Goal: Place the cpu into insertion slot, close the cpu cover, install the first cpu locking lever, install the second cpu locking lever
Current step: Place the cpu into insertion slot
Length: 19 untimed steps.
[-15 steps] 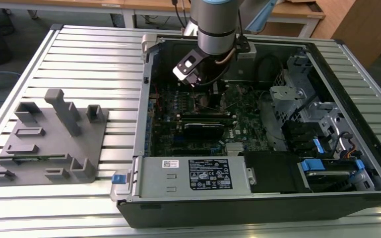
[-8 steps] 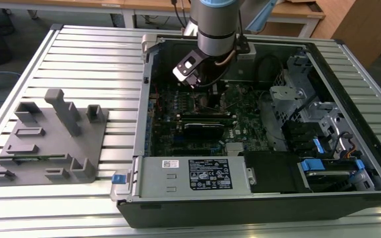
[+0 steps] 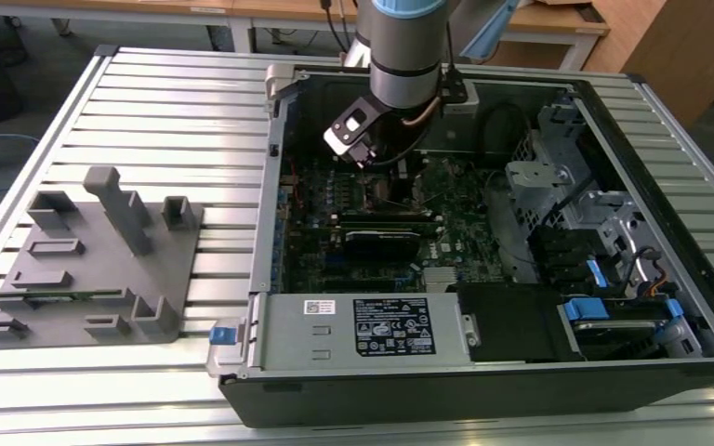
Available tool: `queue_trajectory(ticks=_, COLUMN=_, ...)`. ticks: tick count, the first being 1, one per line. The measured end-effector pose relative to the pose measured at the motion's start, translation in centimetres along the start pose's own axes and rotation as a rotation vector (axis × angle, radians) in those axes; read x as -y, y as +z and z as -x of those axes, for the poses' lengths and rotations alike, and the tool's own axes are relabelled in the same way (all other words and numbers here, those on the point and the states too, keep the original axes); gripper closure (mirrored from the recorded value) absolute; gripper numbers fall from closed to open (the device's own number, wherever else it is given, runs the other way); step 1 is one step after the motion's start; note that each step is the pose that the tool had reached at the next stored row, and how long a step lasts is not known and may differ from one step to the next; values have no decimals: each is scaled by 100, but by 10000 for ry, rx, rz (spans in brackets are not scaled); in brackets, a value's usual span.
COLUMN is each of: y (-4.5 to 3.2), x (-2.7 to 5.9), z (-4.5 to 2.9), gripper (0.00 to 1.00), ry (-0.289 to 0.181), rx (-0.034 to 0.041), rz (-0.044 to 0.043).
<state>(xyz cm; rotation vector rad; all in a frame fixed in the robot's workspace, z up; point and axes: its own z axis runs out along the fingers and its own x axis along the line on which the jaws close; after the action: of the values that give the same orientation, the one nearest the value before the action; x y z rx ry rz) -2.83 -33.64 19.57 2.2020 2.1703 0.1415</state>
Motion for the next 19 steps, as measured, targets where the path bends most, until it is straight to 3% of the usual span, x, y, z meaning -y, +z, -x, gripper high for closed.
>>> queue_trajectory(ticks=9, y=1, x=-1, z=-2, gripper=41, ry=1, rx=-8, rz=4)
queue_trajectory(ticks=14, y=-72, x=-8, z=-5, gripper=41, ry=1, rx=-10, rz=5)
queue_trajectory(ticks=19, y=-78, x=-8, z=-4, gripper=41, ry=1, rx=-9, rz=4)
